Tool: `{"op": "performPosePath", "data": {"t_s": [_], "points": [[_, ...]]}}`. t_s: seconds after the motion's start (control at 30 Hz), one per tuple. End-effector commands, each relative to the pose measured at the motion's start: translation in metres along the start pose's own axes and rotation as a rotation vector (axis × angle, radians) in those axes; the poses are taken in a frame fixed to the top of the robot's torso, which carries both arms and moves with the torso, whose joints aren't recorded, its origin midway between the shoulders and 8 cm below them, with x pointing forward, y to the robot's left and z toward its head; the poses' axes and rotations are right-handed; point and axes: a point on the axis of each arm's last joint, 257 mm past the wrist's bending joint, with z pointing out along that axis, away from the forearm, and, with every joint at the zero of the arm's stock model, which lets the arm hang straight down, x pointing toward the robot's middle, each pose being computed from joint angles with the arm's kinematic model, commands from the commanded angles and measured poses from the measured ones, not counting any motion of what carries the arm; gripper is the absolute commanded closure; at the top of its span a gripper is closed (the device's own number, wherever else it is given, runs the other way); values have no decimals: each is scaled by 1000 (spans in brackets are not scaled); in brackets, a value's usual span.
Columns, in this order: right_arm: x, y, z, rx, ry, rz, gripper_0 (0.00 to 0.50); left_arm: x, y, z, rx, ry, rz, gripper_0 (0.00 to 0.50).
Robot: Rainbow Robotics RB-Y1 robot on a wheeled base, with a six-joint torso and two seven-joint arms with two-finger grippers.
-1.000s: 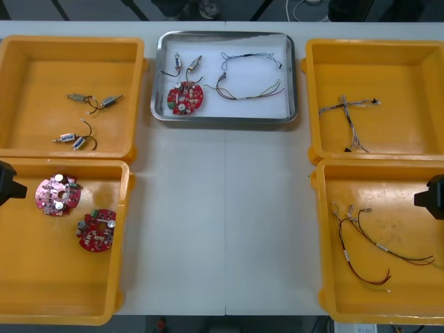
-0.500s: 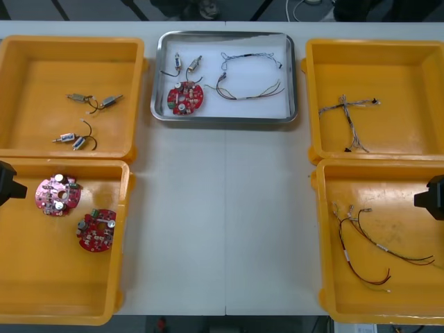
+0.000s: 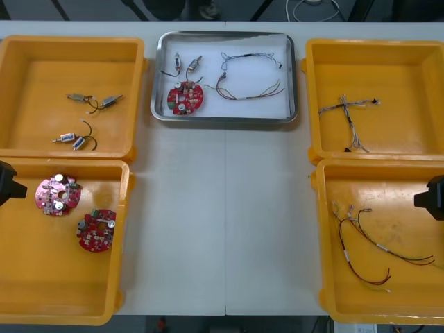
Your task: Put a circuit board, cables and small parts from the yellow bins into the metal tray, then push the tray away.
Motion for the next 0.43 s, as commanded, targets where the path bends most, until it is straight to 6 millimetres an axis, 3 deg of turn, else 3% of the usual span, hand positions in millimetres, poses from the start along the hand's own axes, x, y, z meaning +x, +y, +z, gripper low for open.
{"op": "performPosePath", "data": {"t_s": [0.03, 0.43], "points": [[-2, -13, -10, 36, -17, -25, 0, -2, 15, -13, -55, -15, 123, 0], [-2, -13, -10, 36, -17, -25, 0, -2, 15, -13, -55, -15, 123, 0]]}}
